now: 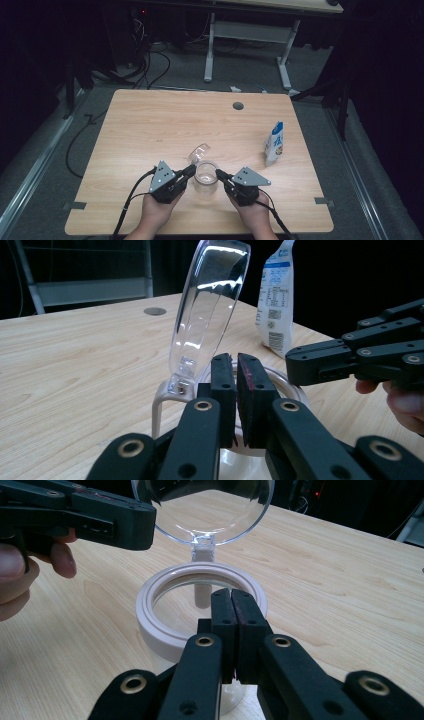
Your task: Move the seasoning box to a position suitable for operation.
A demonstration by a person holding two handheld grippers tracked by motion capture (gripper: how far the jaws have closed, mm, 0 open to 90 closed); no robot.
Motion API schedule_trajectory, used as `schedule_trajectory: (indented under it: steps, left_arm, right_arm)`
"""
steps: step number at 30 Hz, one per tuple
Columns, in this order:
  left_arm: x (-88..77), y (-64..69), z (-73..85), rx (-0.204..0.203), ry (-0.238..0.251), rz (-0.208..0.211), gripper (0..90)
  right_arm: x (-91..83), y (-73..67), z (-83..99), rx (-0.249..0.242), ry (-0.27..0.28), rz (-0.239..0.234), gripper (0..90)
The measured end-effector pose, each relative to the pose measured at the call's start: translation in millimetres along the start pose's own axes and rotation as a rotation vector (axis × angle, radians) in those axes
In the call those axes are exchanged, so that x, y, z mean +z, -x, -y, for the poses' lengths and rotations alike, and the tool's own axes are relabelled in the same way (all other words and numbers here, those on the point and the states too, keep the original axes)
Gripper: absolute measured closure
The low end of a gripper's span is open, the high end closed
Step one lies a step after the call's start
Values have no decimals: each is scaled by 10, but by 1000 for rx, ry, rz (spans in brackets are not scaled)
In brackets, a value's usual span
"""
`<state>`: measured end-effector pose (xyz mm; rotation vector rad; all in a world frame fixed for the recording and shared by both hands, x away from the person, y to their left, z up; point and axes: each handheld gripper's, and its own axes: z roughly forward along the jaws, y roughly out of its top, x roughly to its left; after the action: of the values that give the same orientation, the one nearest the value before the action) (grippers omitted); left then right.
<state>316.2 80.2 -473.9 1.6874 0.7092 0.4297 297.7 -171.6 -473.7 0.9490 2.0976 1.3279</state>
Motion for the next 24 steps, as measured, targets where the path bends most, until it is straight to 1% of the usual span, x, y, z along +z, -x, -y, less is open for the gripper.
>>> schedule_trajectory:
  steps: [2, 3, 4, 6, 9, 16, 22, 24]
  left_arm:
    - [-1, -7, 2, -1, 0, -5, 859]
    - [-1, -11, 5, -8, 0, -1, 860]
    - [-12, -5, 11, -31, -12, -10, 860]
    - [-16, -23, 14, -33, -13, -15, 859]
    - [-25, -59, 18, -47, -6, -27, 859]
    - [-41, -108, 20, -57, -1, -40, 861]
    - [-32, -88, 32, -55, -5, -35, 858]
    - [-37, -80, 34, -48, -9, -31, 851]
  right_arm:
    - [0, -1, 1, 0, 0, 1, 893]
    - [0, -2, 1, -1, 1, 0, 893]
    - [1, -2, 2, -2, 2, 1, 893]
    - [1, 0, 2, -4, 3, 0, 893]
    - [0, 2, 3, -4, 2, 0, 893]
    - [2, 3, 5, -3, 5, -3, 892]
    - [4, -4, 4, -4, 6, -5, 888]
    - [4, -5, 2, -5, 4, -3, 884]
